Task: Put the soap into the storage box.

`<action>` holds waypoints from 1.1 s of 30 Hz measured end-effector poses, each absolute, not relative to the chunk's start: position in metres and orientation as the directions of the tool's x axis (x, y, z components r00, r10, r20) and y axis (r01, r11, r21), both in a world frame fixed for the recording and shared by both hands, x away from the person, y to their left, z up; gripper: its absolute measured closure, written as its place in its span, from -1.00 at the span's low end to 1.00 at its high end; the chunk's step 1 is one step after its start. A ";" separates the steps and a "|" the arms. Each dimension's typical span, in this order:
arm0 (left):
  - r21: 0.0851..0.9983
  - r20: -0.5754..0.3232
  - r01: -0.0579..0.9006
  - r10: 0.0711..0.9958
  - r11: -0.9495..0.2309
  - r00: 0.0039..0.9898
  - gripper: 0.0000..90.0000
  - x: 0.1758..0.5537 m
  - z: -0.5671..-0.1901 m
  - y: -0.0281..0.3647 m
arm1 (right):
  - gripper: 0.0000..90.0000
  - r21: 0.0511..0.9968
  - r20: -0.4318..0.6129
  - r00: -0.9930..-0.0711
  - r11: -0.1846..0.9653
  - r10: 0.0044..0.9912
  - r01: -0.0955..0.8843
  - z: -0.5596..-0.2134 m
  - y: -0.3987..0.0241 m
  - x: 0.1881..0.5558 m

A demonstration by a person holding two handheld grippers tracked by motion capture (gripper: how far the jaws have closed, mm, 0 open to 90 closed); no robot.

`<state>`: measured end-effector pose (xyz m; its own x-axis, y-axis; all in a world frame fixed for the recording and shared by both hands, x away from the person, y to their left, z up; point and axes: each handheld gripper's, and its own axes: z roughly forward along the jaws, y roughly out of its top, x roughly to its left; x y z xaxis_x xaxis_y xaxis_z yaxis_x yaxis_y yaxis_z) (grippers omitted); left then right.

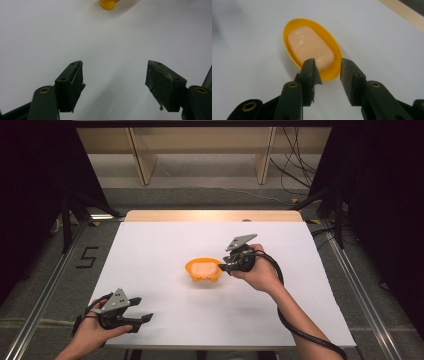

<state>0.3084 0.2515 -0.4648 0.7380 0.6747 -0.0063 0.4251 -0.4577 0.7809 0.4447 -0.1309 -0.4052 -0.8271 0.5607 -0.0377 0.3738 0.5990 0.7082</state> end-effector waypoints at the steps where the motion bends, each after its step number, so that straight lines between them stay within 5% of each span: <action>1: 0.781 -0.005 0.424 0.674 -0.458 0.738 -0.33 0.308 -0.465 0.251 | 0.43 0.699 -0.041 -0.825 0.607 0.563 0.379 -0.405 -0.141 0.440; 19: 0.777 -0.006 0.432 0.681 -0.458 0.733 -0.33 0.309 -0.466 0.251 | 0.42 0.687 0.042 -0.734 0.514 0.677 0.513 -0.428 -0.207 0.406; 33: 0.772 -0.011 0.445 0.692 -0.453 0.722 -0.33 0.308 -0.467 0.249 | 0.67 0.705 0.080 -0.652 0.420 0.754 0.571 -0.446 -0.234 0.388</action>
